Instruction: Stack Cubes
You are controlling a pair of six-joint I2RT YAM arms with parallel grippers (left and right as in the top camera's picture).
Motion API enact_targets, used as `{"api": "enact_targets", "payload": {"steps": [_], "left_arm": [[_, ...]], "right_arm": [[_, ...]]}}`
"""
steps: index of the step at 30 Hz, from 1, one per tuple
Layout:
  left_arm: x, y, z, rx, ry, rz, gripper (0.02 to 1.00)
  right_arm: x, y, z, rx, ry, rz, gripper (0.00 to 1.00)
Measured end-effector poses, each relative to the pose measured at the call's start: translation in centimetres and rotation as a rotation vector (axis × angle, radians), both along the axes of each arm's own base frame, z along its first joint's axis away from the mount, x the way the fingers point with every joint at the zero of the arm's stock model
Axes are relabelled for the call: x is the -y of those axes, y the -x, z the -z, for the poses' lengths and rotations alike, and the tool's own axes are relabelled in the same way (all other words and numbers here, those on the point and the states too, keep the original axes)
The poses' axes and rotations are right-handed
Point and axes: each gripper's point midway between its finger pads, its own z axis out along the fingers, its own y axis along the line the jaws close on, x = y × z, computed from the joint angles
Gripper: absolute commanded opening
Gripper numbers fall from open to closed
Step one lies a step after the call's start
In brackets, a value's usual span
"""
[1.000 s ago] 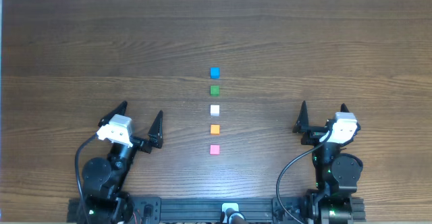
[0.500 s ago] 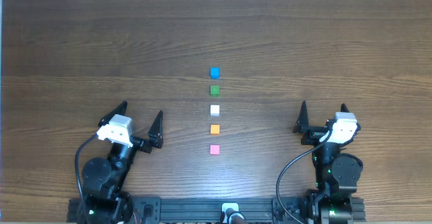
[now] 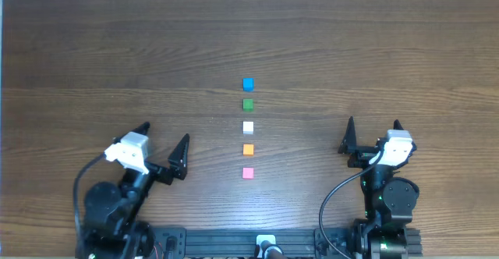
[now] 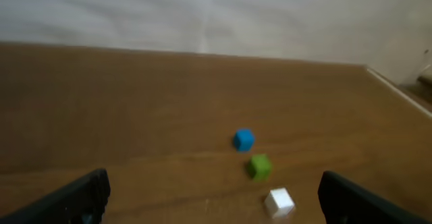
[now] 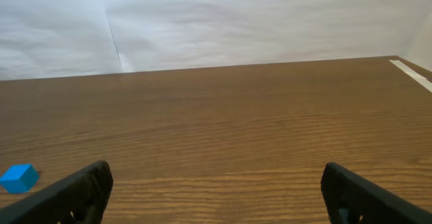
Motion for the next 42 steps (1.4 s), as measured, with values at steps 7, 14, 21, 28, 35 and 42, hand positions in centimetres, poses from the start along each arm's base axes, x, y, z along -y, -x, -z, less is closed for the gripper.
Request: {"api": "enact_targets", "payload": {"steps": [7, 14, 21, 28, 35, 42], "left_arm": [[-0.1, 2.0, -4.7, -0.154, -0.028, 0.018, 0.993], [1.5, 3.2, -6.4, -0.391, -0.097, 0.118, 0.993], [3.4, 3.9, -3.4, -0.640, -0.183, 0.180, 0.996], [7.2, 5.1, 0.1, -0.830, -0.254, 0.236, 0.996], [10.0, 6.1, 3.6, -1.004, -0.271, 0.145, 1.000], [13.2, 5.8, 6.4, -1.073, -0.284, 0.114, 1.000]], "right_arm": [[0.0, 0.0, 0.0, 0.000, 0.000, 0.000, 0.993], [0.0, 0.0, 0.0, 0.000, -0.001, 0.000, 0.991], [0.0, 0.0, 0.0, 0.000, -0.001, 0.000, 0.993], [0.0, 0.0, 0.0, 0.000, 0.000, 0.000, 0.991], [0.0, 0.0, 0.0, 0.000, -0.001, 0.000, 0.991], [0.0, 0.0, 0.0, 0.000, 0.000, 0.000, 0.991]]}}
